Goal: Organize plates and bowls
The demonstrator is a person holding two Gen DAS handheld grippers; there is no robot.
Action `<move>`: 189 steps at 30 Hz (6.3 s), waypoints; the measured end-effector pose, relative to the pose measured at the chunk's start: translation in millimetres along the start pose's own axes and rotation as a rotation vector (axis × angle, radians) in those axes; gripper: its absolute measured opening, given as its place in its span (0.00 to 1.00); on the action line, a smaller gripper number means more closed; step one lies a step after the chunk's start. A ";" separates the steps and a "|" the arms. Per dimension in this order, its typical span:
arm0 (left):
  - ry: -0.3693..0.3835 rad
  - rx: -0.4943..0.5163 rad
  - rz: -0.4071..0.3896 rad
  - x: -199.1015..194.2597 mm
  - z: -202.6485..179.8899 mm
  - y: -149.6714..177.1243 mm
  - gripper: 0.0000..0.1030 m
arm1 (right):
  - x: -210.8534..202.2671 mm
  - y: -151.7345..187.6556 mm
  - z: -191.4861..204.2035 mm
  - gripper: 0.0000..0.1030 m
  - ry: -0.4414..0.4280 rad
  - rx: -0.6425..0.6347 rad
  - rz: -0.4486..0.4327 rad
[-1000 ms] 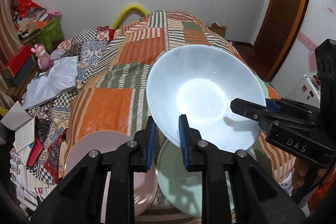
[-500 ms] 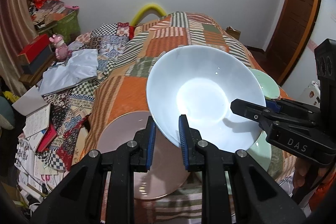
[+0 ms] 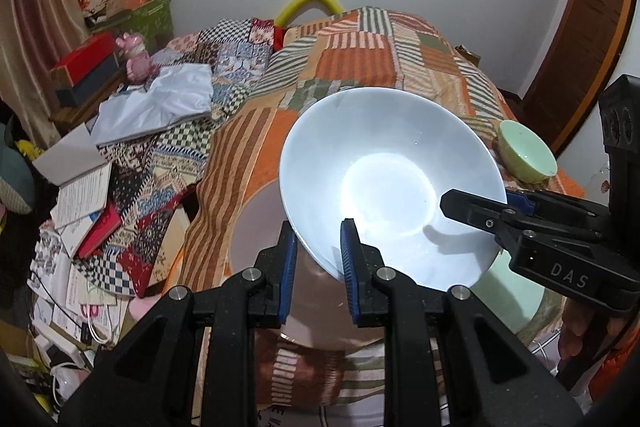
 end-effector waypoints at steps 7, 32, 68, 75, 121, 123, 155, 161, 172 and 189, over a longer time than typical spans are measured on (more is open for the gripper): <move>0.002 -0.047 0.046 14.1 16.7 18.8 0.20 | 17.6 11.1 9.4 0.28 -0.008 -0.002 0.051; -0.050 -0.082 0.080 25.1 36.2 35.8 0.20 | 33.1 23.0 21.5 0.31 -0.033 -0.042 0.126; -0.018 0.087 -0.072 -28.3 -74.2 -30.7 0.60 | -94.7 7.1 -74.1 0.48 0.048 0.004 -0.171; 0.058 0.141 -0.083 -13.8 -134.1 -44.3 0.71 | -123.4 9.7 -120.7 0.53 0.127 0.063 -0.211; 0.191 0.286 0.104 167.8 -270.7 -88.7 0.47 | -66.4 17.1 -320.9 0.19 0.290 0.321 0.005; 0.197 0.287 0.114 171.6 -271.9 -88.1 0.46 | -65.7 15.0 -319.4 0.19 0.288 0.307 0.004; 0.232 0.290 0.265 186.9 -279.0 -59.8 0.18 | -77.6 10.2 -265.4 0.19 0.209 0.209 -0.012; 0.241 0.283 0.211 154.7 -272.7 -64.3 0.18 | -96.1 4.9 -246.0 0.19 0.214 0.194 -0.051; 0.225 0.270 0.120 93.5 -246.7 -68.3 0.18 | -118.9 -5.7 -198.0 0.19 0.201 0.145 -0.117; 0.155 0.173 0.066 38.4 -160.7 -47.6 0.18 | -99.5 -8.7 -118.3 0.19 0.120 0.057 -0.119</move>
Point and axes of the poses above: each gripper's, at about its wrist camera, not at the fingertips, and x roughly the way its jaws point, z to its left, y to its underside, the point moved 4 cm from there along x, roughly the way its jaws point
